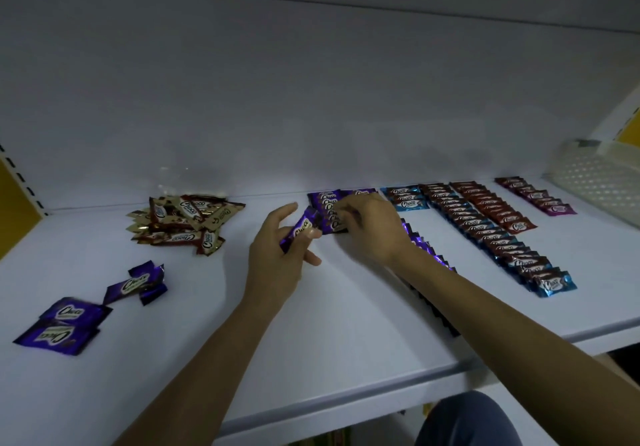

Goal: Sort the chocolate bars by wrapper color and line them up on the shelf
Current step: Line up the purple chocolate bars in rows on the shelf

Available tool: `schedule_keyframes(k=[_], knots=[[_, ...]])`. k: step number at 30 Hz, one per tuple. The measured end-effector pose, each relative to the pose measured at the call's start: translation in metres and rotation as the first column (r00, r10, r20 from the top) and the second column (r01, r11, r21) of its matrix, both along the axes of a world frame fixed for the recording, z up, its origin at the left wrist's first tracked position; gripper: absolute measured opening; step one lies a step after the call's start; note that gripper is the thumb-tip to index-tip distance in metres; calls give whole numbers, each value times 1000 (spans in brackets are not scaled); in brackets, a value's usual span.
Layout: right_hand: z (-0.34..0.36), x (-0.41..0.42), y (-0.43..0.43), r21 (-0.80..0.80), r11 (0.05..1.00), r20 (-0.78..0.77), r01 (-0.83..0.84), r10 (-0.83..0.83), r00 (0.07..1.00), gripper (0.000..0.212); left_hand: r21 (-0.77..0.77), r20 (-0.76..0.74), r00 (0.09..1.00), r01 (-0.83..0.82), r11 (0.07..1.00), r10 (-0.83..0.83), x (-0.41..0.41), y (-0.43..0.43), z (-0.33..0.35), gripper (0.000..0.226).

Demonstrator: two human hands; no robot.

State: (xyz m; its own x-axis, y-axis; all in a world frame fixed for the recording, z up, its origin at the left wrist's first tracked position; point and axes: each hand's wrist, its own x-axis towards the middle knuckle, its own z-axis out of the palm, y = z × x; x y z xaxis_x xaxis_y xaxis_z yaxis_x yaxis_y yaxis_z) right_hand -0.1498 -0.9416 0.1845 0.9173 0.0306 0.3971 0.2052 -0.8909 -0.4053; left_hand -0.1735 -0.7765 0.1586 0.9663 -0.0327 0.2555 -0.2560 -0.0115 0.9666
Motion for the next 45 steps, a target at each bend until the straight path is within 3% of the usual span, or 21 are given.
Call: schedule_keyframes(k=[2,4,6,10,12,15,17,20,22,25,29,34,40,45], knots=[[12,-17,8,415,905,-99,-90,144,985,20,30,28,1000,7,1000,-8,1,0,0,18],[23,-33,14,670,730,-191,-137,348,918,16,55,42,999,32,998,-34,1,0,-1,17],[26,-39,15,724,678,-235,-126,415,879,19,50,26,999,43,998,-44,0,-1,-2,20],[23,-36,9,739,674,-251,-4,281,926,13,48,43,998,36,998,-38,1,-1,-3,15],[22,-37,4,753,658,-227,-21,290,930,5,88,55,997,43,995,-48,2,0,-3,13],[18,-37,-2,670,731,-206,-125,346,915,12,160,58,995,71,985,-82,2,-3,-5,13],[14,-34,-6,576,809,-218,-118,291,932,12,186,114,993,12,982,-34,4,-3,-7,17],[8,-29,-15,218,974,-321,-59,129,938,4,132,89,991,-109,985,98,9,-1,-11,17],[4,-29,-17,6,999,-330,-50,49,943,8,128,63,989,-144,981,136,11,1,-13,14],[1,-28,-15,-154,986,-272,-63,19,962,24,158,84,986,-153,975,141,11,-1,-14,10],[5,-22,-11,-229,970,-247,-80,22,969,14,151,75,987,-154,976,144,12,-1,-13,11],[6,-9,0,-348,937,-116,11,-55,992,18,154,83,983,-175,972,164,11,-1,-13,15],[4,0,0,-387,921,-81,47,-84,993,19,241,171,978,-155,958,115,8,-2,-14,14],[3,3,-2,-356,933,-98,46,-87,991,16,253,140,987,-117,960,84,8,-3,-15,20]])
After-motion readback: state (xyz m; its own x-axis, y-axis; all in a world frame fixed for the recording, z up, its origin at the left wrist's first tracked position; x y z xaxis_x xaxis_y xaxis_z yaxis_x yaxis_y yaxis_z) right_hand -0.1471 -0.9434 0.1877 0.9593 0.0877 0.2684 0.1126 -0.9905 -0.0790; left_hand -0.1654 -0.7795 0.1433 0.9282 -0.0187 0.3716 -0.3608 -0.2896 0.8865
